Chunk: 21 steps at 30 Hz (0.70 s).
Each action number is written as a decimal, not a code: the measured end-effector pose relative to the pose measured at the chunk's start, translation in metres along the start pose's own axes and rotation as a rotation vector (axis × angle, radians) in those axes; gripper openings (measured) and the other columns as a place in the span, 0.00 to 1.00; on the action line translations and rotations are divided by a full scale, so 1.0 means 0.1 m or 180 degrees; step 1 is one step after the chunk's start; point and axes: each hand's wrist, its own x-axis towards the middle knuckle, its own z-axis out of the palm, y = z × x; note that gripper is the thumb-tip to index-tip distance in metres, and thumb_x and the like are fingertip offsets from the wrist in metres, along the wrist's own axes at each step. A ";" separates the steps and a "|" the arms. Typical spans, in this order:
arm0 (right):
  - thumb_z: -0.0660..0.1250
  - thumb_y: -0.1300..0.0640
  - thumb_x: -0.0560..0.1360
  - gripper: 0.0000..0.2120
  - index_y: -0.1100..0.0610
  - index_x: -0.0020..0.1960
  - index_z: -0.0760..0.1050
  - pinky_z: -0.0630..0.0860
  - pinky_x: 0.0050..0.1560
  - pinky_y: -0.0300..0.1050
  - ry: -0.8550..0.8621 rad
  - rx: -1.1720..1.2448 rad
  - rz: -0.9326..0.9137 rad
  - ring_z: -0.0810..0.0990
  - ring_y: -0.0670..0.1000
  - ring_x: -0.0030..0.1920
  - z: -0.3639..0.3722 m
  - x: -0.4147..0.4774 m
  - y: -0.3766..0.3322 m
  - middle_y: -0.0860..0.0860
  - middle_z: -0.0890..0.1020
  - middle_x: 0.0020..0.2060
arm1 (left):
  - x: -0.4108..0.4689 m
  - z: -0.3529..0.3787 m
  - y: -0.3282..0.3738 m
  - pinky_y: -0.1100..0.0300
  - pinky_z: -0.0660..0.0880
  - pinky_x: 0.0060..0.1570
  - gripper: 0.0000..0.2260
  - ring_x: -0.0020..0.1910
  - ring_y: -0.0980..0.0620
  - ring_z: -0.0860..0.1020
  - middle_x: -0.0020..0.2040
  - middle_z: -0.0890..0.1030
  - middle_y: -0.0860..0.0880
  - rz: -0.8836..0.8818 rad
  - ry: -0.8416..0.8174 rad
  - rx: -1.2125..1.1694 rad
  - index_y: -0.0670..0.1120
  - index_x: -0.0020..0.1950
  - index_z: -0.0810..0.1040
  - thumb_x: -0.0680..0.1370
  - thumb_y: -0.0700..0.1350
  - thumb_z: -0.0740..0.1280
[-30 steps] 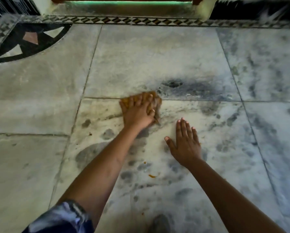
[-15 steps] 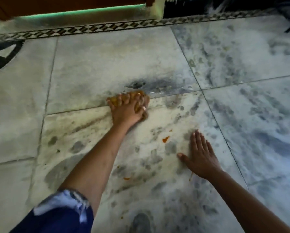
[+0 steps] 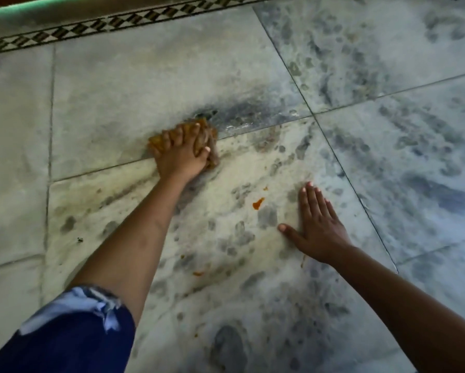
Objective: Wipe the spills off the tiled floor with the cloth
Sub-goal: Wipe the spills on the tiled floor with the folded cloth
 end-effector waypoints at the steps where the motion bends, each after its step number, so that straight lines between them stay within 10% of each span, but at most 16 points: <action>1: 0.33 0.27 0.63 0.51 0.60 0.75 0.33 0.33 0.70 0.44 -0.0008 -0.0017 0.0006 0.34 0.52 0.75 0.00 -0.01 0.00 0.55 0.34 0.75 | -0.13 0.05 0.10 0.34 0.37 0.68 0.28 0.76 0.43 0.43 0.78 0.46 0.53 0.0233 0.0005 0.0054 0.63 0.75 0.46 0.78 0.64 0.50; 7: 0.25 0.23 0.59 0.56 0.60 0.75 0.34 0.34 0.71 0.44 0.0070 -0.0055 -0.0043 0.35 0.52 0.75 0.03 0.02 0.02 0.55 0.35 0.75 | -1.04 0.20 -0.49 0.38 0.44 0.70 0.29 0.76 0.45 0.51 0.77 0.57 0.52 0.1411 0.0189 0.0350 0.64 0.74 0.51 0.73 0.67 0.45; 14: 0.33 0.26 0.62 0.52 0.58 0.76 0.36 0.37 0.72 0.45 0.0187 0.0017 0.0008 0.37 0.51 0.75 0.05 0.00 0.00 0.54 0.36 0.75 | -0.10 -0.12 -0.28 0.37 0.44 0.71 0.29 0.76 0.41 0.45 0.78 0.48 0.51 -0.0195 -0.0014 -0.0048 0.62 0.76 0.47 0.77 0.64 0.52; 21: 0.36 0.29 0.67 0.45 0.53 0.76 0.38 0.36 0.74 0.50 0.0396 0.0003 0.0132 0.39 0.53 0.76 -0.02 -0.05 0.22 0.53 0.42 0.77 | -0.84 0.24 0.51 0.37 0.37 0.70 0.29 0.77 0.46 0.44 0.78 0.52 0.53 0.1314 0.0031 0.0345 0.65 0.74 0.47 0.75 0.68 0.49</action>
